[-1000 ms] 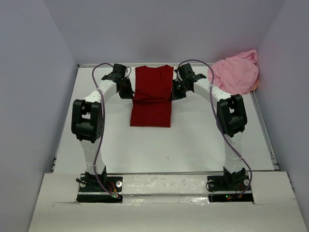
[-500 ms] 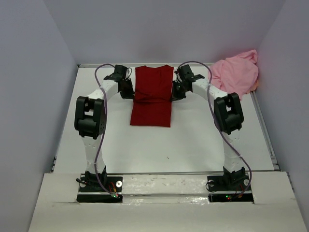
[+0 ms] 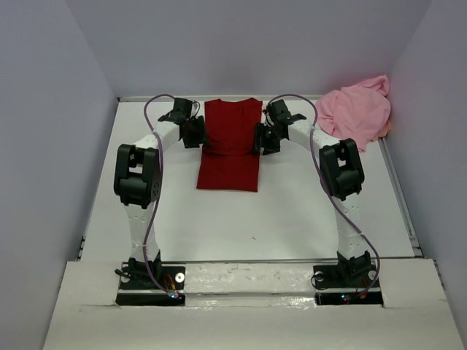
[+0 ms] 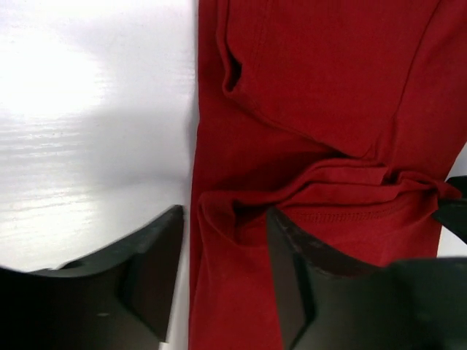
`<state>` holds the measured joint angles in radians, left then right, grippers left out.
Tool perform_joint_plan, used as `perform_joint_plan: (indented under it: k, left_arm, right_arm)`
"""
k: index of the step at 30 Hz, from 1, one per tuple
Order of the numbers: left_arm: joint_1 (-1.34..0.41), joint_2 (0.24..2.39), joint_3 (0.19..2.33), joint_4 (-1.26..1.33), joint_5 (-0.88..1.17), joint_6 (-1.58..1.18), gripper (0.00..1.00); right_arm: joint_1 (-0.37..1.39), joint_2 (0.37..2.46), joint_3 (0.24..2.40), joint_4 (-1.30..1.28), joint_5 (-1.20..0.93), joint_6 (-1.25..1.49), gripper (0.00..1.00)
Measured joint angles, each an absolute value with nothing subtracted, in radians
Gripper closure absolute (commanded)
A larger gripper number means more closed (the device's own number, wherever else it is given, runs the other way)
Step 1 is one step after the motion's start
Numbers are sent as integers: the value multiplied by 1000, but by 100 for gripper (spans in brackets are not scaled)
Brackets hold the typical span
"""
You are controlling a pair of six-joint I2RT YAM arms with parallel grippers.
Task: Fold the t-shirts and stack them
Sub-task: Fold the folded rectangular tshirt in 1/3 of the way
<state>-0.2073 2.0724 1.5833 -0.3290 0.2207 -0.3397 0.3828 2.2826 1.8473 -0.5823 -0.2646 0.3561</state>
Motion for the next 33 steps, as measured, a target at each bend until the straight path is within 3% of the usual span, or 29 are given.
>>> perform_joint_plan:
  k: [6,15,21,27,33]
  left_arm:
    - [-207,2065,1584,-315,210,-339,27]
    - [-207,1951,1588,-347,209,-340,26]
    - [-205,1783,1560,-371,237,-337,26]
    - [-175,1618,1303,-323,337,-350,20]
    - [-115,1592,1024,-290,419,-401,20]
  right_arm:
    - [376,2281,1866,-572,-261,346,34]
    - [366,2204,1849,-574,-257,344,34]
    - [357,2017,1695,-574,-292,371,34]
    - [354,1827,1391,-508,-375,463,34]
    - [354,1742,1143,-418,-442,583,35]
